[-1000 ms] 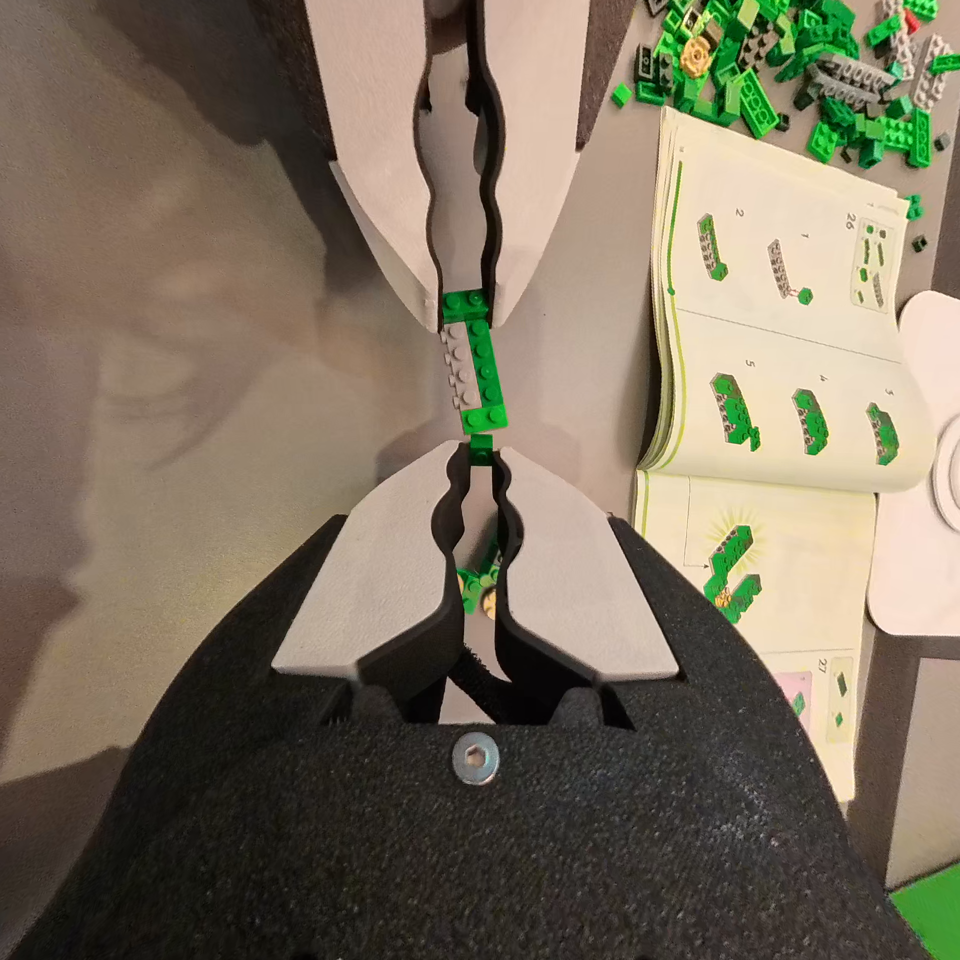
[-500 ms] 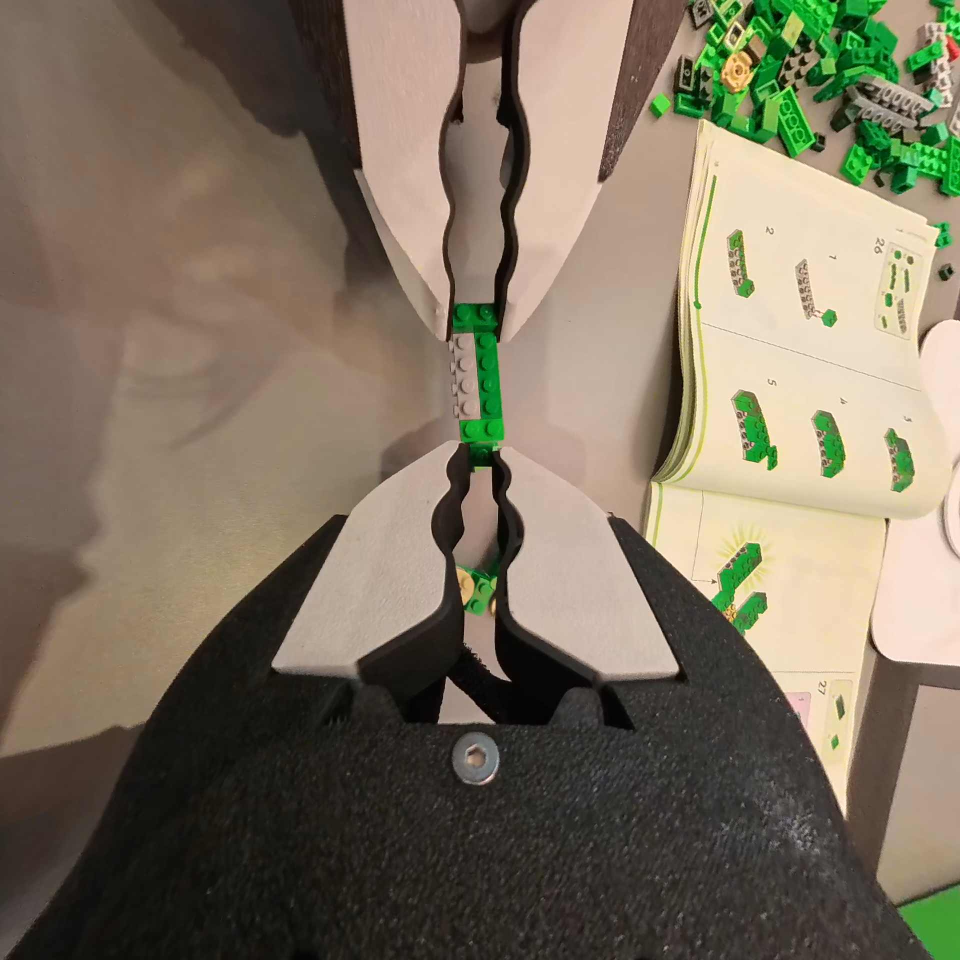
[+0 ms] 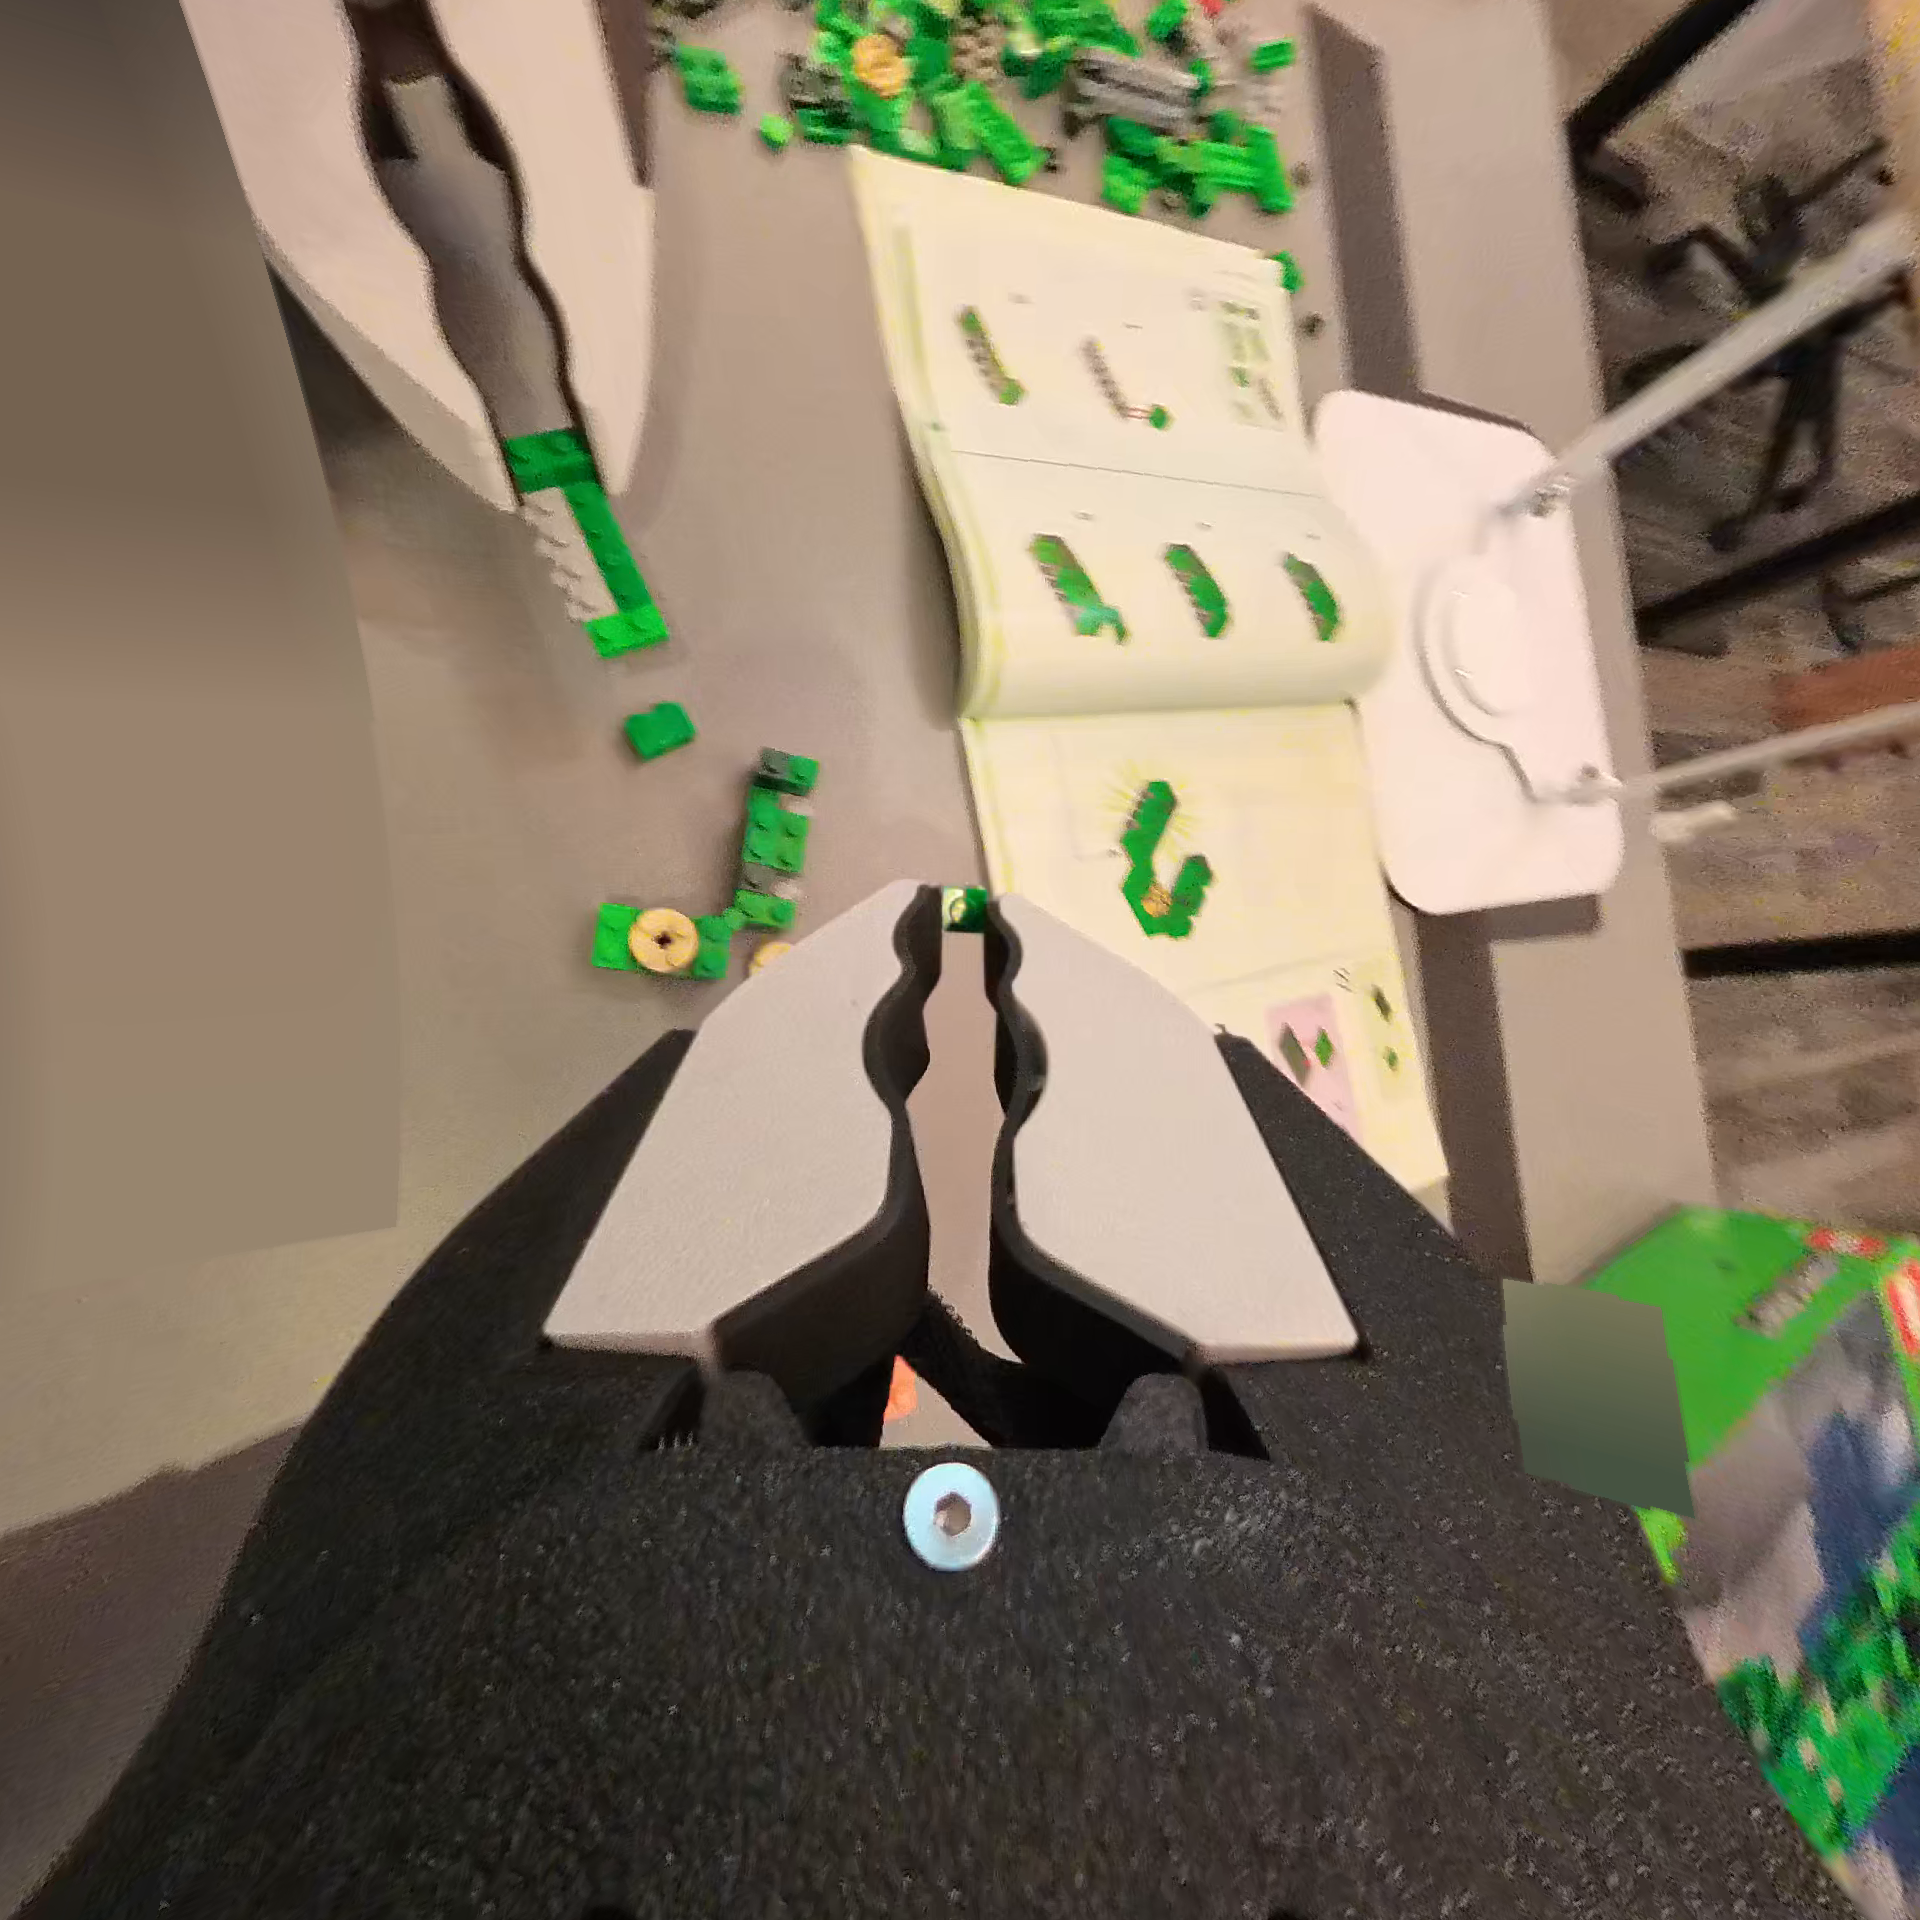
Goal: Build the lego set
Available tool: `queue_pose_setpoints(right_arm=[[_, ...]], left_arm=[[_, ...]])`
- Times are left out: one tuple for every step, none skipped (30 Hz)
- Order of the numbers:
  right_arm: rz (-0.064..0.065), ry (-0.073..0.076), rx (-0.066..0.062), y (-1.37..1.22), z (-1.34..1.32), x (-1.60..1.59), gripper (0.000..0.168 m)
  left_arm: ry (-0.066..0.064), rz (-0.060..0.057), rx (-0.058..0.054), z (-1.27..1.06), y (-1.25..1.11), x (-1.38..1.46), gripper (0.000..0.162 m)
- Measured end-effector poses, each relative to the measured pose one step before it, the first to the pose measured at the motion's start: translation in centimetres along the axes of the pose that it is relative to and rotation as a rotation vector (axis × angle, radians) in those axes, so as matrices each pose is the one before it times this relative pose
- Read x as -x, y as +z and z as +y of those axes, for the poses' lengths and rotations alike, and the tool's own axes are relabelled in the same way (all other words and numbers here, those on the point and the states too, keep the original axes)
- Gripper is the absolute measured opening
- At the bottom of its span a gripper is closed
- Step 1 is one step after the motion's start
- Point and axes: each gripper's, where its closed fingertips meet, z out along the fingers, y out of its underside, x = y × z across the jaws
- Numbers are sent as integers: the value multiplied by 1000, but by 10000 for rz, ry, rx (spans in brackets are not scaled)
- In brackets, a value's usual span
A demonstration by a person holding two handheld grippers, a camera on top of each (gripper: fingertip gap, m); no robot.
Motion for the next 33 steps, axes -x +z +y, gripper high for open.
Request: queue_pose_setpoints(right_arm=[[255, 99, 14, -478, 230, -516, 7], [215, 36, 20, -329, 181, -403, 7], [153, 16, 21, -180, 111, -270, 7], [40, 18, 26, -64, 68, -81, 7], [19, -9, 4, 34, 12, -29, 7], [20, -28, -6, 109, -27, -2, 7], [-26, -18, -8, 172, -54, 71, 7], [79, -31, -52, 191, -138, -67, 7], [136, -52, -80, 189, -186, -132, 7], [46, -31, -90, 185, -205, -17, 7], [89, -8, -118, 181, -234, -73, 7], [53, 11, -119, 190, -222, -38, 7], [-72, 35, -74, 230, -175, 147, 7], [-107, -3, -41, 244, -118, 226, 7], [-130, -23, -6, 274, -92, 278, 7], [-125, -30, 10, 277, -96, 300, 7], [-117, -48, -31, 286, -178, 300, 7], [-116, -48, -69, 299, -280, 323, 7], [-120, -40, -85, 307, -324, 328, 7], [-85, -57, -99, 309, -347, 295, 7], [-106, -54, -76, 324, -315, 327, 7], [-81, -49, -86, 307, -316, 296, 7], [-54, -39, -101, 288, -336, 247, 7], [-87, -35, -119, 269, -347, 279, 7], [-69, -47, -111, 225, -305, 243, 7], [-79, -41, -96, 184, -271, 240, 7], [-67, -18, -48, 123, -174, 185, 7], [-32, -13, 4, 57, -57, 85, 7], [21, -20, 26, -14, 31, -19, 7], [19, 13, 40, -80, 91, -68, 7], [17, 53, 46, -120, 108, -94, 7], [48, 41, 23, -132, 95, -149, 7], [50, 25, 6, -122, 59, -137, 7]], left_arm=[[-68, -5, -17, 42, -4, 74, 16], [-63, -9, -16, 38, 1, 77, 16], [-61, -19, -16, 29, 9, 72, 16], [-48, -13, -15, 11, -2, 63, 16], [-27, -22, -20, 15, -2, 59, 16], [-22, -27, -8, 18, -10, 64, 16], [-20, -33, 1, 25, 7, 68, 16], [-11, -17, -5, 22, 1, 38, 16], [-9, -13, -11, 4, 1, 21, 16], [-13, -26, 3, 30, 1, 57, 16], [-8, -22, 9, 41, 9, 48, 16], [-12, -22, 4, 51, 23, 43, 16], [-16, -17, -1, 40, 33, 28, 16], [-22, -1, 6, 43, 39, 19, 16], [-22, -4, 0, 37, 38, 14, 16], [-15, -6, -11, 13, 24, 8, 16], [-13, 4, -15, 4, 32, 5, 16], [-24, 16, -15, 1, 20, -12, 16], [-27, 22, -26, -17, 16, -15, 16], [-30, 34, -29, -26, 7, -40, 16], [-27, 29, -26, -27, 11, -37, 16], [-12, 10, -19, -24, -5, -8, 16], [-2, 2, -5, -6, 3, -4, 16], [4, 1, -3, -2, -3, -7, 16], [3, 2, -9, -17, -4, -7, 16], [-1, 3, -5, -3, -2, -13, 16], [-1, 7, -3, 2, 13, -3, 16], [-2, 6, 0, 12, 17, -18, 16], [-4, 5, 8, 20, 17, -8, 16], [-1, 8, 9, 21, 16, -11, 16], [1, 7, 1, 5, 11, -15, 16], [2, 7, 1, 4, 12, -15, 16], [2, 6, 1, 9, 5, -7, 16]])
